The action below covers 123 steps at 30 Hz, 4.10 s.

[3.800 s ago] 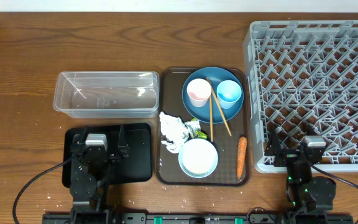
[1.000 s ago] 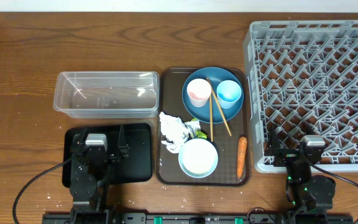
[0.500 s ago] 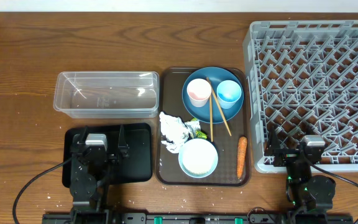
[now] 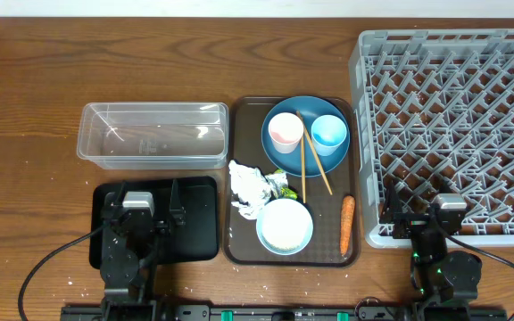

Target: Sort waste into correct bins and load items into the dishwasher rack

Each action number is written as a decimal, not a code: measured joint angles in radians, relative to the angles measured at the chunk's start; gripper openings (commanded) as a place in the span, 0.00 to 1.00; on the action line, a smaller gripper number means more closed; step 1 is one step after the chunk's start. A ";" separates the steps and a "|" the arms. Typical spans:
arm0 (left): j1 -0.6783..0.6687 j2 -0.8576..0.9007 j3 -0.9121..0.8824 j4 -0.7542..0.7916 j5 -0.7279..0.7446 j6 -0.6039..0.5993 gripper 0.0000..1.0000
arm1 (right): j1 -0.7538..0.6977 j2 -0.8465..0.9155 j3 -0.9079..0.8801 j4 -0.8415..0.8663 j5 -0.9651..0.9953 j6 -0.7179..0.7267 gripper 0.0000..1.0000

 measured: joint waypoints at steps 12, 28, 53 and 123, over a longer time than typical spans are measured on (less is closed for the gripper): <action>0.000 0.000 0.000 0.000 0.000 0.000 0.98 | 0.000 0.000 0.000 0.000 0.000 0.000 0.99; 0.000 0.000 0.000 0.000 0.000 0.000 0.98 | 0.000 0.000 0.000 0.000 0.000 0.000 0.99; 0.000 0.000 0.000 0.005 0.000 0.000 0.98 | 0.000 0.000 0.000 0.000 0.000 0.000 0.99; -0.597 1.551 0.844 -0.517 0.068 -0.630 0.35 | 0.000 0.005 0.000 0.000 0.000 0.000 0.99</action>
